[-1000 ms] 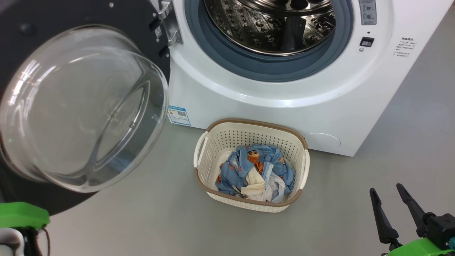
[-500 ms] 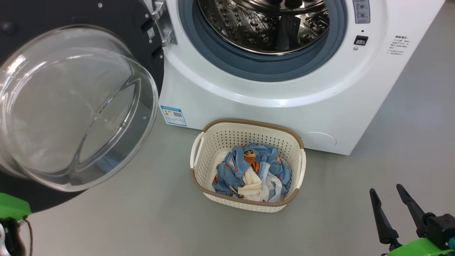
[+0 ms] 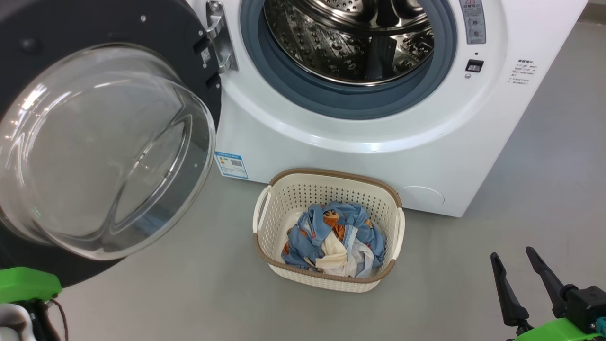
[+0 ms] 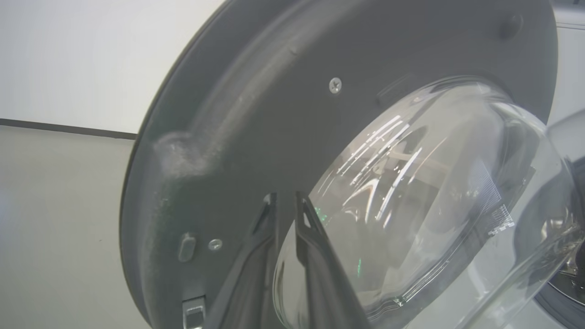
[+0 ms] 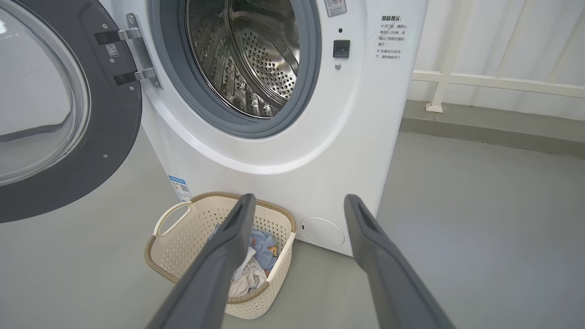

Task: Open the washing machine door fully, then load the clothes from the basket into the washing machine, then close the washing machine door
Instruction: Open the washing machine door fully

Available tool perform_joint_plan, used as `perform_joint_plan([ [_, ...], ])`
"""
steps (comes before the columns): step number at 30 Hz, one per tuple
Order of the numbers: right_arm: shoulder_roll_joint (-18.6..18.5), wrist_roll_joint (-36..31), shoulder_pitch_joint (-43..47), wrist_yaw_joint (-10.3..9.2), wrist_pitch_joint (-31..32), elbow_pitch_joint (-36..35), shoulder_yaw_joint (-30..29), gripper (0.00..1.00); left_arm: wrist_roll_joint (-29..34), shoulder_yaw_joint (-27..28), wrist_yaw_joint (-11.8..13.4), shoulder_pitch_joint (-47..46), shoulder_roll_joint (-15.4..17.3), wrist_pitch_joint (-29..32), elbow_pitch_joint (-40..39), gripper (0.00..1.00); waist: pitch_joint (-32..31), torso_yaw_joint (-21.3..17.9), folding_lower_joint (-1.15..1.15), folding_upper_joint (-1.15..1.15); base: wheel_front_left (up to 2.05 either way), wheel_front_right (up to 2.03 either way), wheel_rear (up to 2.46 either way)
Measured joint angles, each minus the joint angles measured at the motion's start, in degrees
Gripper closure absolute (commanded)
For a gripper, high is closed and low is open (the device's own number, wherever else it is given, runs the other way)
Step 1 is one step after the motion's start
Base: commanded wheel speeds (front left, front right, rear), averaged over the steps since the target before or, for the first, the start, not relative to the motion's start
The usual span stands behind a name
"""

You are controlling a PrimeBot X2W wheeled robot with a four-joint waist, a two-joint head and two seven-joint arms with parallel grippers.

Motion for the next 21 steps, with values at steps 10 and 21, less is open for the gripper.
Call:
perform_joint_plan([
  [10,1.1,0.0,0.0,0.00,0.0,0.1,0.5,0.00,0.8,-4.8,-0.3,8.4,-2.5,2.6,-18.5,0.00,-1.9,-1.4,0.00,0.00,0.00,0.00,0.00],
  [21,1.4,0.1,0.2,0.00,0.0,-0.1,0.6,0.00,1.7,-11.8,-4.3,17.3,-2.9,3.4,-28.1,0.00,-3.2,-5.6,0.00,0.00,0.00,0.00,0.00],
])
